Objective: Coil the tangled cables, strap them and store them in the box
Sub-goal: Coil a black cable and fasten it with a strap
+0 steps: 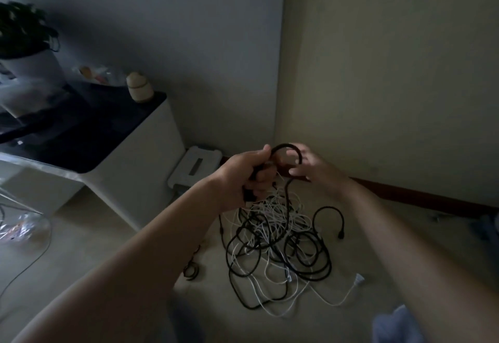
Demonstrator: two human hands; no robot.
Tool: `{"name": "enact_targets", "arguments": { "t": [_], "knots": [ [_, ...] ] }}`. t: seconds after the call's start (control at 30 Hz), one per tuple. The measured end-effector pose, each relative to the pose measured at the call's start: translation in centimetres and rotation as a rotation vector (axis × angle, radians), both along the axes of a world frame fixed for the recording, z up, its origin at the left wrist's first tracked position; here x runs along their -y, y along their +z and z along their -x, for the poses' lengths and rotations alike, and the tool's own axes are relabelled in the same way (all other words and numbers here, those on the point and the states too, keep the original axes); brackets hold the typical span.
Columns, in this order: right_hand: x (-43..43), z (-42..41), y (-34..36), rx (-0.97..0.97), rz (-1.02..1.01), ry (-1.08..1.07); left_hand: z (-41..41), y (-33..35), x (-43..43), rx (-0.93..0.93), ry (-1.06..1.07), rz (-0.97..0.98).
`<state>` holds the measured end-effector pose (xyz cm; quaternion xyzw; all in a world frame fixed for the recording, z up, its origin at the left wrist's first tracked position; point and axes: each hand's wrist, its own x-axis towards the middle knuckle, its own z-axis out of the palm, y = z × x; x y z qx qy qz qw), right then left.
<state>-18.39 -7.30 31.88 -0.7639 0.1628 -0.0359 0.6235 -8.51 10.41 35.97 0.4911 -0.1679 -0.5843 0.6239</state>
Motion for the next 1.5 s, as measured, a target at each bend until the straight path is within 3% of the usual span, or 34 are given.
{"name": "enact_targets", "arguments": {
  "t": [0.2,0.4,0.5,0.6,0.67,0.73,0.87,0.97,1.03,1.1,1.27,1.4,1.5],
  "knots": [
    [-1.4,0.4,-2.3,-0.054,-0.002,-0.054,-0.3,1.3,-0.8,-0.273,0.031,0.242],
    [-6.1,0.3,-4.4,-0.031,-0.263,-0.125,-1.5,1.3,-0.2,-0.25,0.361,0.326],
    [-7.3,1.0,-5.3,-0.106,-0.26,-0.138,-2.5,1.5,-0.1,-0.172,0.511,0.336],
    [-8.0,1.5,-5.8,-0.191,-0.082,-0.104,-3.7,1.8,-0.2,-0.164,0.627,0.362],
    [-8.5,1.5,-5.7,-0.235,0.192,-0.049,-4.2,1.6,-0.4,-0.145,0.663,0.369],
    [-9.1,1.5,-5.0,-0.256,0.459,0.054,-4.4,1.3,-0.4,-0.027,0.679,0.309],
    [-9.3,1.3,-2.3,-0.298,0.78,0.174,-3.8,0.3,0.4,0.26,0.706,0.175],
    [-9.1,1.5,-0.2,-0.371,0.85,0.265,-2.6,-0.6,1.0,0.47,0.664,0.1],
    [-8.9,1.7,0.9,-0.303,0.852,0.306,-1.8,-1.5,1.3,0.698,0.584,0.08],
    [-8.3,1.8,1.9,-0.232,0.826,0.281,-1.3,-2.2,1.6,0.809,0.485,0.085],
    [-6.1,1.9,3.4,-0.122,0.835,0.202,-1.7,-2.8,0.7,1.264,0.047,-0.181],
    [-5.0,2.1,3.2,0.024,0.839,0.096,-0.8,-2.3,1.1,1.183,-0.102,-0.331],
    [-4.1,2.1,2.5,0.079,0.809,0.082,-1.3,-1.9,1.0,0.92,-0.175,-0.398]
  ]
}}
